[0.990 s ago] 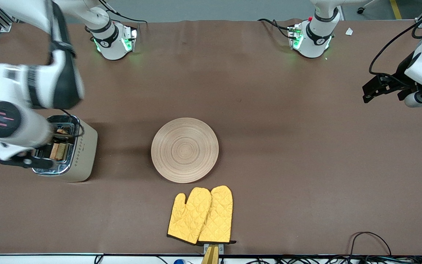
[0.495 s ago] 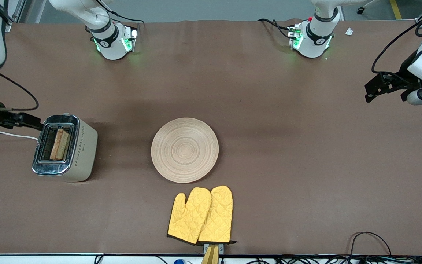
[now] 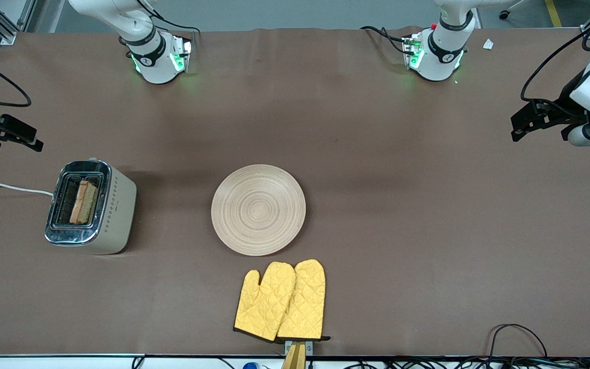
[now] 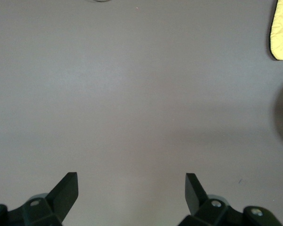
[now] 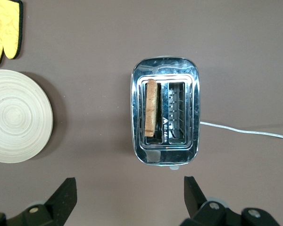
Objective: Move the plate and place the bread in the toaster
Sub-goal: 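Open the right gripper and raise it away from the toaster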
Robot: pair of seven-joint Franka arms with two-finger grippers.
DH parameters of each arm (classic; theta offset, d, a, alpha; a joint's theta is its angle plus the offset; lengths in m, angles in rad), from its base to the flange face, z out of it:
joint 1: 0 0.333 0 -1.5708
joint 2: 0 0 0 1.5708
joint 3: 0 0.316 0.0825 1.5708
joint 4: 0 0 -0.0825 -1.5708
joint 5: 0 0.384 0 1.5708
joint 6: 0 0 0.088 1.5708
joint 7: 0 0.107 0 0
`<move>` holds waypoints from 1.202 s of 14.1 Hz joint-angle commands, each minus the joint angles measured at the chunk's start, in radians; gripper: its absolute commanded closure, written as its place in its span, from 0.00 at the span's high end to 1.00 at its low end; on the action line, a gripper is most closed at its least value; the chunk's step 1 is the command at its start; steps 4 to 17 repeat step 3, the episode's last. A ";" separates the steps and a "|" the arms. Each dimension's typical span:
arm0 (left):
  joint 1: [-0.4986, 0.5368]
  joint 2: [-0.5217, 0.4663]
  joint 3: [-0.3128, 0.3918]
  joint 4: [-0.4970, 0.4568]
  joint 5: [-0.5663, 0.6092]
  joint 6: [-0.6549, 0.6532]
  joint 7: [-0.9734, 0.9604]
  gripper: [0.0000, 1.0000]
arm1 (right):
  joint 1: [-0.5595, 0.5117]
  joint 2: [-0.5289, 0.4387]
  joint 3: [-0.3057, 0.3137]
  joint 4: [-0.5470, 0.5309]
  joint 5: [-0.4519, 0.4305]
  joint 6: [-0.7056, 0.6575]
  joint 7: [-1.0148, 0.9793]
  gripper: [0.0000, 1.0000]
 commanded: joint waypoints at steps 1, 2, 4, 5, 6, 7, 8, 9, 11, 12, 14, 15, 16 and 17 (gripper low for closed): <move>0.008 0.000 -0.001 0.015 -0.009 -0.023 0.019 1.00 | -0.088 -0.027 0.083 -0.024 -0.029 -0.002 -0.014 1.00; 0.008 0.000 -0.001 0.015 -0.010 -0.024 0.019 1.00 | -0.146 -0.025 0.146 -0.020 -0.029 -0.003 -0.014 1.00; 0.008 0.000 -0.001 0.014 -0.010 -0.024 0.019 1.00 | -0.218 -0.027 0.230 -0.018 -0.029 -0.008 -0.013 1.00; 0.008 0.000 -0.001 0.014 -0.010 -0.024 0.019 1.00 | -0.218 -0.027 0.230 -0.018 -0.029 -0.008 -0.013 1.00; 0.008 0.000 -0.001 0.014 -0.010 -0.024 0.019 1.00 | -0.218 -0.027 0.230 -0.018 -0.029 -0.008 -0.013 1.00; 0.008 0.000 -0.001 0.014 -0.010 -0.024 0.019 1.00 | -0.218 -0.027 0.230 -0.018 -0.029 -0.008 -0.013 1.00; 0.008 0.000 -0.001 0.014 -0.010 -0.024 0.019 1.00 | -0.218 -0.027 0.230 -0.018 -0.029 -0.008 -0.013 1.00; 0.008 0.000 -0.001 0.014 -0.010 -0.024 0.019 1.00 | -0.218 -0.027 0.230 -0.018 -0.029 -0.008 -0.013 1.00; 0.008 0.000 -0.001 0.014 -0.010 -0.024 0.019 1.00 | -0.218 -0.027 0.230 -0.018 -0.029 -0.008 -0.013 1.00; 0.008 0.000 -0.001 0.014 -0.010 -0.024 0.019 1.00 | -0.218 -0.027 0.230 -0.018 -0.029 -0.008 -0.013 1.00; 0.008 0.000 -0.001 0.014 -0.010 -0.024 0.019 1.00 | -0.218 -0.027 0.230 -0.018 -0.029 -0.008 -0.013 1.00; 0.008 0.000 -0.001 0.014 -0.010 -0.024 0.019 1.00 | -0.218 -0.027 0.230 -0.018 -0.029 -0.008 -0.013 1.00; 0.008 0.000 -0.001 0.014 -0.010 -0.024 0.019 1.00 | -0.218 -0.027 0.230 -0.018 -0.029 -0.008 -0.013 1.00; 0.008 0.000 -0.001 0.014 -0.010 -0.024 0.019 1.00 | -0.218 -0.027 0.230 -0.018 -0.029 -0.008 -0.013 1.00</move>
